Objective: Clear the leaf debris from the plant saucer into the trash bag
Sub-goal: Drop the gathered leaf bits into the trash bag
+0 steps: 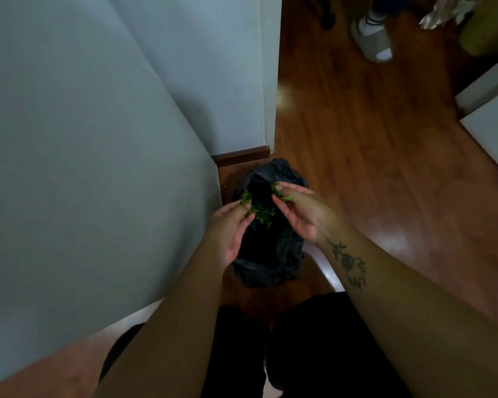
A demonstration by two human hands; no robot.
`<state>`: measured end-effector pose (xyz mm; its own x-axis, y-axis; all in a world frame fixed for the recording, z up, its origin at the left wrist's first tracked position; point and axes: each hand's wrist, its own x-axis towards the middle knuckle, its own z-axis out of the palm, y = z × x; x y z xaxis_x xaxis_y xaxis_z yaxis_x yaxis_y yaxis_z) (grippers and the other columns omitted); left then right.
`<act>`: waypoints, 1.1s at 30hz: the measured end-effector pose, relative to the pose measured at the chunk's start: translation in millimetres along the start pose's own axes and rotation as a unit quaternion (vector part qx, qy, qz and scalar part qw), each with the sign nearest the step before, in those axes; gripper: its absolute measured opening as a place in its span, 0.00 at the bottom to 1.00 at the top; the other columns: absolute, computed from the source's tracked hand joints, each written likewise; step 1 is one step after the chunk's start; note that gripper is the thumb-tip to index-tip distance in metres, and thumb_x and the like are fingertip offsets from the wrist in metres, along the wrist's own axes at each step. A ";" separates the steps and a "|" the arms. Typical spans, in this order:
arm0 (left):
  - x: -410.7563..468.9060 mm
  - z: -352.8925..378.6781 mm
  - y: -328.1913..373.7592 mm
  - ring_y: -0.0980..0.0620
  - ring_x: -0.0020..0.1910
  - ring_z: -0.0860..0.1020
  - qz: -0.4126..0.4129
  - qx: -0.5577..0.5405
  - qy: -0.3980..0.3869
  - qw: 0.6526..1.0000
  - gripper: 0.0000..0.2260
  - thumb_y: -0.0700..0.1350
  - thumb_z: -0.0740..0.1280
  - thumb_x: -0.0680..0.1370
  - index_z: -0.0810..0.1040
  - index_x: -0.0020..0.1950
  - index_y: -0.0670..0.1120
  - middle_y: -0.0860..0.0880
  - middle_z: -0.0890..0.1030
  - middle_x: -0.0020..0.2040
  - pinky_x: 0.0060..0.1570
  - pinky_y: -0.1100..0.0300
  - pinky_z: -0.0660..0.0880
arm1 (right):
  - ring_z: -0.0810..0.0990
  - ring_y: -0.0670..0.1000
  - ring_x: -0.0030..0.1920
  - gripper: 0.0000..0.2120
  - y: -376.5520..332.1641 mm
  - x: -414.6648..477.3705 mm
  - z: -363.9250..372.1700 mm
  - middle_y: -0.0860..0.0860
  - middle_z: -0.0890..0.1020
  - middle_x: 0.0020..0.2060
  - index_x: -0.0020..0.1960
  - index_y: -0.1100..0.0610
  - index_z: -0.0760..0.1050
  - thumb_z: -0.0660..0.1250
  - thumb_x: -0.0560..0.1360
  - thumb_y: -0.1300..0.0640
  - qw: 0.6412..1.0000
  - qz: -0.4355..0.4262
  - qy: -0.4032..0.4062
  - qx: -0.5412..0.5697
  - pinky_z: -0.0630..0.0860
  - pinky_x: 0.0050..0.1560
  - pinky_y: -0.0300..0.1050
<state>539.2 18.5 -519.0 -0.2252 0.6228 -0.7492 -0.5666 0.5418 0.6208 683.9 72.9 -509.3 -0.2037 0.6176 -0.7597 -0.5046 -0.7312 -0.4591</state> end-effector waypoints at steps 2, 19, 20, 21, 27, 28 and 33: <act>15.9 -8.7 -13.8 0.54 0.45 0.82 -0.003 0.020 -0.010 1.000 0.05 0.33 0.67 0.78 0.81 0.51 0.38 0.46 0.85 0.43 0.44 0.65 0.79 | 0.80 0.46 0.44 0.03 13.8 17.1 -9.7 0.53 0.81 0.42 0.46 0.60 0.78 0.66 0.76 0.65 0.999 0.006 0.013 -0.045 0.80 0.45 0.33; 44.0 -19.0 -34.8 0.46 0.52 0.81 0.003 0.230 0.021 0.973 0.12 0.37 0.67 0.79 0.78 0.62 0.39 0.43 0.81 0.51 0.55 0.58 0.78 | 0.79 0.51 0.44 0.08 48.7 56.4 -33.3 0.54 0.82 0.44 0.52 0.55 0.79 0.65 0.76 0.63 0.922 -0.061 0.097 -0.371 0.78 0.51 0.48; 38.8 -17.0 -31.1 0.47 0.50 0.81 0.010 0.229 0.025 0.973 0.10 0.37 0.67 0.79 0.78 0.60 0.39 0.43 0.82 0.49 0.52 0.60 0.79 | 0.79 0.52 0.43 0.06 44.9 51.1 -30.3 0.55 0.82 0.43 0.49 0.55 0.79 0.66 0.75 0.63 0.923 -0.065 0.094 -0.368 0.78 0.51 0.49; 32.6 -14.8 -26.4 0.47 0.47 0.82 0.018 0.228 0.030 0.973 0.08 0.37 0.66 0.79 0.79 0.57 0.38 0.42 0.82 0.48 0.49 0.62 0.80 | 0.80 0.53 0.43 0.06 40.2 44.7 -27.1 0.56 0.82 0.42 0.46 0.54 0.79 0.66 0.75 0.64 0.922 -0.071 0.093 -0.370 0.79 0.51 0.51; -22.9 4.5 20.9 0.48 0.40 0.82 0.061 0.233 0.026 0.970 0.04 0.36 0.67 0.78 0.80 0.50 0.37 0.40 0.82 0.44 0.38 0.67 0.81 | 0.80 0.53 0.42 0.07 -0.6 -15.9 6.7 0.54 0.82 0.39 0.40 0.54 0.78 0.66 0.74 0.64 0.925 -0.102 0.081 -0.358 0.80 0.53 0.54; -34.4 9.0 32.3 0.48 0.40 0.82 0.069 0.235 0.023 0.969 0.04 0.36 0.67 0.78 0.80 0.50 0.37 0.40 0.82 0.43 0.39 0.67 0.81 | 0.80 0.53 0.42 0.07 -9.4 -28.5 13.8 0.53 0.82 0.38 0.40 0.54 0.79 0.67 0.74 0.64 0.925 -0.108 0.080 -0.356 0.80 0.53 0.55; -97.6 33.0 92.0 0.48 0.39 0.83 0.116 0.242 0.018 0.963 0.03 0.36 0.68 0.78 0.81 0.46 0.40 0.42 0.83 0.41 0.42 0.64 0.81 | 0.81 0.53 0.43 0.05 -51.4 -96.5 53.8 0.54 0.82 0.40 0.42 0.57 0.79 0.66 0.75 0.64 0.927 -0.120 0.080 -0.346 0.80 0.54 0.53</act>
<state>535.3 26.2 -381.1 -0.3335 0.7432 -0.5801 -0.0647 0.5958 0.8005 684.3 66.5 -387.6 -0.0009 0.7760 -0.6308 0.1509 -0.6234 -0.7672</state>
